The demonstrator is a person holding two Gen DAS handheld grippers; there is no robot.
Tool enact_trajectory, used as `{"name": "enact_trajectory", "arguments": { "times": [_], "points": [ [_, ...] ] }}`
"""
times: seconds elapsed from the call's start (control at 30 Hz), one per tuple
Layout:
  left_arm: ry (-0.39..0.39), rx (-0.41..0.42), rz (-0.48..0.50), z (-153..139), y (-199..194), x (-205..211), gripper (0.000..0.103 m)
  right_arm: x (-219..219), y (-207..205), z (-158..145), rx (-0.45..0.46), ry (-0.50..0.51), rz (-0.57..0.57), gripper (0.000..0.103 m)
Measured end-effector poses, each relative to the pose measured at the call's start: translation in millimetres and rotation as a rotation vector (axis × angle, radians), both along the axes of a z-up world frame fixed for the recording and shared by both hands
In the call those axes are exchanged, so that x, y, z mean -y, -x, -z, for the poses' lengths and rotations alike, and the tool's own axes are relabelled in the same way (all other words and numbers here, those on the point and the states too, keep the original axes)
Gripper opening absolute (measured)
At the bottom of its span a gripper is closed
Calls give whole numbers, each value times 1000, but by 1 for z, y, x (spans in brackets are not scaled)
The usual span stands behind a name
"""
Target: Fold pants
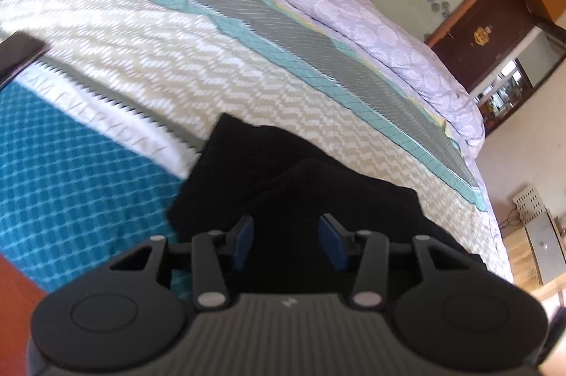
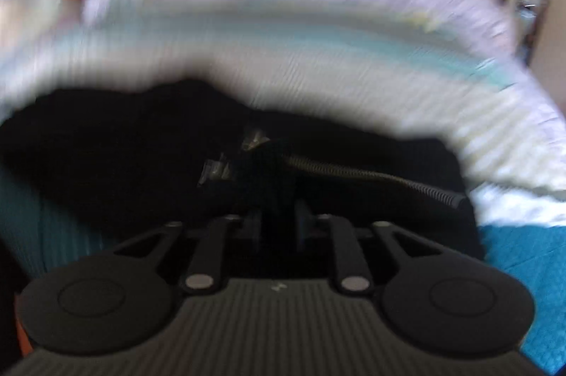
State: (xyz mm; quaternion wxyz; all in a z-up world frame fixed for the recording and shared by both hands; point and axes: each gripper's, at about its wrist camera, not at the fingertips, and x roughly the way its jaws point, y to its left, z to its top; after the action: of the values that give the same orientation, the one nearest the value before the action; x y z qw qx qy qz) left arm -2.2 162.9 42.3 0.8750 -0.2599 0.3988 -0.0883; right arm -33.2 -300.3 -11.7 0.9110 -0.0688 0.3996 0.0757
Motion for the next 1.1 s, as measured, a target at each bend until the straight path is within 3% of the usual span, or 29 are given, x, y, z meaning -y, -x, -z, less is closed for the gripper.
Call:
{"name": "enact_trajectory", "arguments": {
  "times": [0.07,0.17,0.3,0.43,0.5,0.57,0.6,0.67,0.77,0.83,0.93,1.0,1.03,1.1],
  "points": [
    [5,5,-21,0,8,-14,45,-18,13,-2,45,124,-24,35],
    [-2,22,-62,1,19,-36,50,-12,28,-29,40,68,-60,55],
    [57,4,-91,12,21,-56,54,-1,50,-65,123,-47,-71,53],
    [162,-36,-99,28,9,-57,64,12,38,-63,168,-206,93,39],
    [196,-43,-87,34,5,-55,72,16,24,-35,86,-247,196,35],
    [206,-41,-83,38,4,-51,86,14,15,2,-66,-247,232,36],
    [207,-44,-80,40,3,-49,86,11,24,-1,-24,-249,246,36],
    [223,-41,-70,43,2,-48,89,0,32,-17,-37,-222,262,32],
    [262,-32,-57,50,-3,-45,97,-15,41,-50,70,-273,235,32],
    [266,-48,-31,58,-13,-39,97,-33,41,-60,81,-380,175,32],
    [224,-78,-30,70,-28,-32,97,-73,31,-53,17,-538,77,29],
    [229,-64,-38,76,-34,-31,96,-105,18,-40,-48,-610,10,19],
    [230,-49,-41,79,-35,-31,93,-122,15,-31,-81,-641,-22,18],
    [203,-37,-48,83,-39,-29,69,-153,5,-7,-185,-662,-61,15]
  ]
}}
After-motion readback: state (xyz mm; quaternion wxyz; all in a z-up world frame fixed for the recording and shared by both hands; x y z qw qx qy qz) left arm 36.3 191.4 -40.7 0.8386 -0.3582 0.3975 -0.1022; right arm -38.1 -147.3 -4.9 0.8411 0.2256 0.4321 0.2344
